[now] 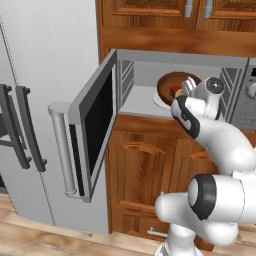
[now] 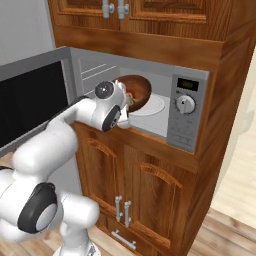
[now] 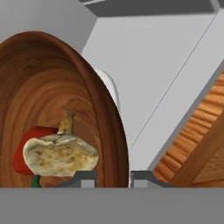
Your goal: Place the bowl containing the bell pepper and mushroom in the microwave. Close the microwave door and press the start button to microwave the meal.
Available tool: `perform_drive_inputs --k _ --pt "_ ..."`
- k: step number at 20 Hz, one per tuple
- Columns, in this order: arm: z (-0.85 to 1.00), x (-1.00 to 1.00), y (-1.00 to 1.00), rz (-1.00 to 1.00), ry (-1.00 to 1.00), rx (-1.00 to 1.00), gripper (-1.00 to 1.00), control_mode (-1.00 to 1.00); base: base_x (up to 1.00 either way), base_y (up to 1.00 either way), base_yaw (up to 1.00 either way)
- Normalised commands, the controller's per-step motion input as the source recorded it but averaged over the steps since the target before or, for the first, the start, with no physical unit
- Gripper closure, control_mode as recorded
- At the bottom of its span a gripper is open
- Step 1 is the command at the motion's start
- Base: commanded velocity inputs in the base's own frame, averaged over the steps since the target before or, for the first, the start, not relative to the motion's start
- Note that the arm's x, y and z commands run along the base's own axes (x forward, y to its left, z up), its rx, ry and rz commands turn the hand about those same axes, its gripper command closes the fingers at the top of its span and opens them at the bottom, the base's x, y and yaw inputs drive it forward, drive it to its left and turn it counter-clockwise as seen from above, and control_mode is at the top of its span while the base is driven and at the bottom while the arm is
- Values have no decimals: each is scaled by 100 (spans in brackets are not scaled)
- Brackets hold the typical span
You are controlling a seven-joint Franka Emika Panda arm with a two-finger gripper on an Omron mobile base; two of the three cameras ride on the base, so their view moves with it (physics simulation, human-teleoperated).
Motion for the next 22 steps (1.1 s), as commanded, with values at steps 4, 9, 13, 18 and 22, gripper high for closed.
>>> perform_drive_inputs --k 4,9,13,18,22 --pt "0 38 -14 0 0 0 100 -100 0 0 0" --pt "0 32 -8 0 0 0 100 -100 0 0 0" --pt "-9 19 -1 0 1 0 100 -100 0 0 0" --pt "-25 22 0 0 2 0 100 -100 0 0 0" --pt "-12 25 -6 -1 0 0 100 -100 0 0 0"
